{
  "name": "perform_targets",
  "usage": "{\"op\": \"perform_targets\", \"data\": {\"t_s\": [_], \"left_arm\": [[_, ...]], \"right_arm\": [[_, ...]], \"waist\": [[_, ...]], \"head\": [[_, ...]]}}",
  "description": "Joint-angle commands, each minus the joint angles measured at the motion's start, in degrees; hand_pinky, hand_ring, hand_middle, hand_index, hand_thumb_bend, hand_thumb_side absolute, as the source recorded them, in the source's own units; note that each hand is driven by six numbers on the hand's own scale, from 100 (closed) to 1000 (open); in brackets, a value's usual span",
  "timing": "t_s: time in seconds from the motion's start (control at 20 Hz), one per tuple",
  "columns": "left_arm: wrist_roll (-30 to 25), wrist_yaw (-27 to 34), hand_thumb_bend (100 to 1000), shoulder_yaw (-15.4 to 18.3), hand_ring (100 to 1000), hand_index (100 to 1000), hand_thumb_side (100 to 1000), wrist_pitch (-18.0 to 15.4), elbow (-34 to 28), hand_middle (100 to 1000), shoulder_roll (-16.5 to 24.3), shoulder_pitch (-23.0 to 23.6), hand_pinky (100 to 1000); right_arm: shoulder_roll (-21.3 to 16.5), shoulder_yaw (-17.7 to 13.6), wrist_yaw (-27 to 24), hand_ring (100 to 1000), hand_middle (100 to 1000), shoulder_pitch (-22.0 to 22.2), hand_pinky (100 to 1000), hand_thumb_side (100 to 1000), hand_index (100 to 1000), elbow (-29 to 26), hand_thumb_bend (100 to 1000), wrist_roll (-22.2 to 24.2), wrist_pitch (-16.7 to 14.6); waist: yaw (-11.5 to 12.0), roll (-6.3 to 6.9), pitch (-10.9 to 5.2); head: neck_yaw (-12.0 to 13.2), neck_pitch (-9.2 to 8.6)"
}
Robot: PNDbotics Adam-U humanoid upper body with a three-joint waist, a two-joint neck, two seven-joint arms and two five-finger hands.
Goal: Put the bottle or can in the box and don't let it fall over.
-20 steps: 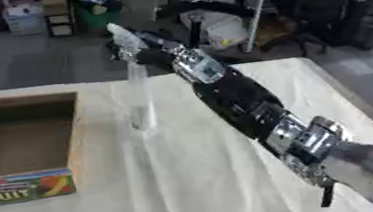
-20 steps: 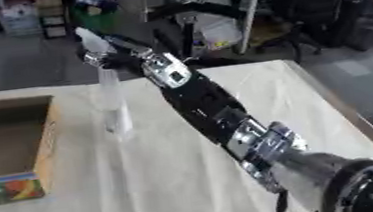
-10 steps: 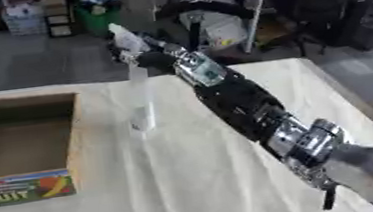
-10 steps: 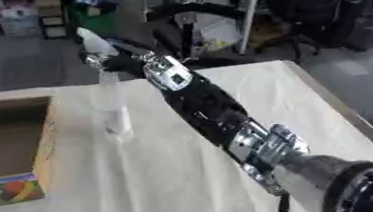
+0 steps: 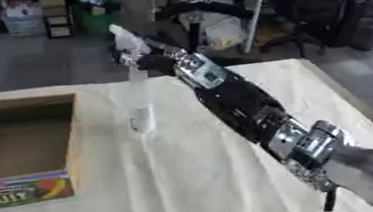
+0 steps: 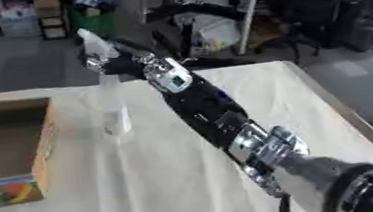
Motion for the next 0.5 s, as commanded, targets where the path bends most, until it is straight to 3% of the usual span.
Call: {"op": "perform_targets", "data": {"t_s": [0.05, 0.35, 0.5], "left_arm": [[-0.1, 0.1, 529, 0.0, 723, 793, 572, 0.0, -0.9, 586, 0.4, -0.9, 710], [-0.1, 0.2, 531, 0.1, 723, 793, 572, 0.1, -1.0, 586, 0.4, -0.9, 710], [-0.1, 0.2, 530, 0.1, 723, 793, 572, 0.0, -1.0, 586, 0.4, -0.9, 709]], "right_arm": [[-1.3, -0.4, 0.4, 1000, 1000, -0.8, 896, 440, 1000, -0.6, 100, -0.1, -0.3], [-1.5, -0.5, 0.1, 1000, 1000, -0.6, 890, 445, 969, -1.0, 100, -0.5, -0.3], [-1.5, -0.5, 0.0, 1000, 948, -0.5, 873, 447, 887, -1.1, 100, -0.9, 0.0]], "waist": [[-0.1, 0.54, -0.53], [-0.2, 0.58, -0.51], [-0.2, 0.61, -0.5]], "head": [[-0.4, -0.62], [-0.5, -0.7], [-0.5, -0.72]]}}
